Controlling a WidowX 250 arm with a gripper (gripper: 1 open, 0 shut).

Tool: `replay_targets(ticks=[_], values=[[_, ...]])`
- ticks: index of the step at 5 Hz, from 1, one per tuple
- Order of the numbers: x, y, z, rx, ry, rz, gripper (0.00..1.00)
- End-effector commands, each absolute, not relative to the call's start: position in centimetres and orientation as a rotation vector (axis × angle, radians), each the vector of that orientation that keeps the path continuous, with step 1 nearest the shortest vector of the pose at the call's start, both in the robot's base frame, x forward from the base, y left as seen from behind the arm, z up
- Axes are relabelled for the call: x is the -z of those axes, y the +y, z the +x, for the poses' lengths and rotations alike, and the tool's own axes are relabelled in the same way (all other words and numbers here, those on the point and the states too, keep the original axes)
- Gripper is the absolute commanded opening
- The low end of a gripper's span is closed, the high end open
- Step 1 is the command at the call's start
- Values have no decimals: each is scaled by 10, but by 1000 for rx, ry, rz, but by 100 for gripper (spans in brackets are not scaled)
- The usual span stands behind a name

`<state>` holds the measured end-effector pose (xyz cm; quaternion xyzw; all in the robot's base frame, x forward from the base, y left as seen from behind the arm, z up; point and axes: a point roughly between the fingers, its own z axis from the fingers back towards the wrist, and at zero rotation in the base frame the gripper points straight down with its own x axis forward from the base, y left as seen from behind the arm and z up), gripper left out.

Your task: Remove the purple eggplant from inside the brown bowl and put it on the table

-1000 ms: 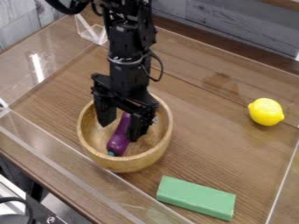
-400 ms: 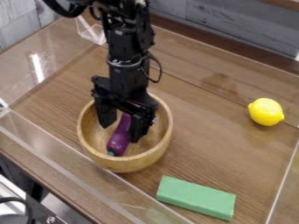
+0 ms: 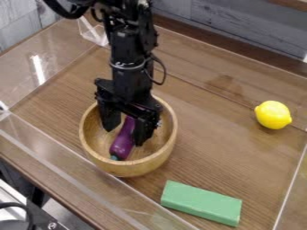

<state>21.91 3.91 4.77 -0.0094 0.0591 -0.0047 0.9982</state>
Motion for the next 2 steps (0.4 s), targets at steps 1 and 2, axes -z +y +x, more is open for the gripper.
replay_targets(ticks=[1,2], values=[[-53,43,224,-6,84,-18,100],[-53,43,224,-9,78,-22,100]])
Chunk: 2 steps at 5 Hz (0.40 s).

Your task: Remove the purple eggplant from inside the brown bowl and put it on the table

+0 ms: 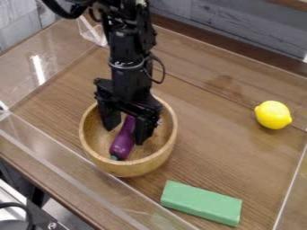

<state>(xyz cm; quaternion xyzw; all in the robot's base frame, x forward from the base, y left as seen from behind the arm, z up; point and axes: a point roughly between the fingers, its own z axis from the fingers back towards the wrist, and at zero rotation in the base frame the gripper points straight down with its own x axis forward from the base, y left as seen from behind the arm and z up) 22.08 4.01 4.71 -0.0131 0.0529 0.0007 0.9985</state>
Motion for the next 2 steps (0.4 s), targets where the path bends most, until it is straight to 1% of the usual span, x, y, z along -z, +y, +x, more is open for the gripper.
replay_targets(ticks=[1,2], values=[[-50,43,225,-13,78,-22,100],[-46,42,225,-17,77,-23,100]])
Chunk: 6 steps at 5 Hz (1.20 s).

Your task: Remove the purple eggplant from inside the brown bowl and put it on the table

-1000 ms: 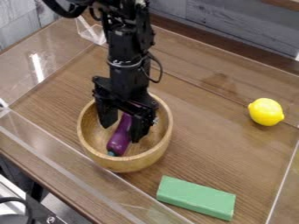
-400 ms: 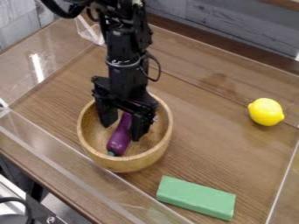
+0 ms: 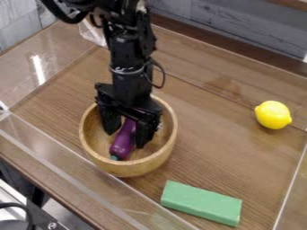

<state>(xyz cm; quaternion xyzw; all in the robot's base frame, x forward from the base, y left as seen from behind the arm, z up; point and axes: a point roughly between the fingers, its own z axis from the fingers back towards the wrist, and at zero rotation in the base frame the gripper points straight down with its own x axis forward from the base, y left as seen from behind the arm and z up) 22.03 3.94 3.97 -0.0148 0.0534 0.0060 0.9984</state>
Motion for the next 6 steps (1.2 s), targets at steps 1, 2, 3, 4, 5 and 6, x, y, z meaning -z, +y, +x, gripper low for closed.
replay_targets(ticks=[1,2,3,4,5,6], values=[[-43,41,226,-21,75,-24,100],[-41,39,228,-25,72,-28,100],[-40,36,230,-28,71,-33,100],[-40,34,232,-33,69,-38,0],[-45,30,234,-40,64,-52,0],[-53,24,237,-49,56,-71,0]])
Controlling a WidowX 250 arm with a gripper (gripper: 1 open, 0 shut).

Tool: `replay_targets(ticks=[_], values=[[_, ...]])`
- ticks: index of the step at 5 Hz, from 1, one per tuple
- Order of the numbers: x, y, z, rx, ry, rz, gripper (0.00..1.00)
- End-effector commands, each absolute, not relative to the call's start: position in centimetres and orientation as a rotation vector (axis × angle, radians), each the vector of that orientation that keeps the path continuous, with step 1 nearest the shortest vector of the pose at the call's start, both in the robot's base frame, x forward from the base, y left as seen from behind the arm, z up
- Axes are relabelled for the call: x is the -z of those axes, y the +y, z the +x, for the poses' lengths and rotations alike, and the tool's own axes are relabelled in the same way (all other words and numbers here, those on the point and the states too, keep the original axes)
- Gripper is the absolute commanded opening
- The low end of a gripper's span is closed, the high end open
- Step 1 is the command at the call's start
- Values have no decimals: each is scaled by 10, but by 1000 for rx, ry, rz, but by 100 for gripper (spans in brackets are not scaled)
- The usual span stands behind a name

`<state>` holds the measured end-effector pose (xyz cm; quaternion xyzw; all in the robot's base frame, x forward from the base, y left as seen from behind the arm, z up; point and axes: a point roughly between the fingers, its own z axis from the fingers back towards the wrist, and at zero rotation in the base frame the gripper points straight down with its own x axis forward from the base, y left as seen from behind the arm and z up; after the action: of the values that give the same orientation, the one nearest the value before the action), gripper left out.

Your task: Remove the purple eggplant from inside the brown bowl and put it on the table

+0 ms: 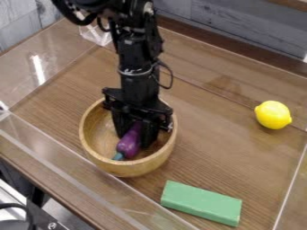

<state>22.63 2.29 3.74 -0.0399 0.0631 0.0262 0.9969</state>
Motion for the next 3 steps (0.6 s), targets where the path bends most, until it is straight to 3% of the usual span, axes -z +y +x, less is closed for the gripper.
replay_targets(ticks=[1,3], values=[[-62,18,241,-56,45,-88,0],[-78,6,248,-66,20,-120,0]])
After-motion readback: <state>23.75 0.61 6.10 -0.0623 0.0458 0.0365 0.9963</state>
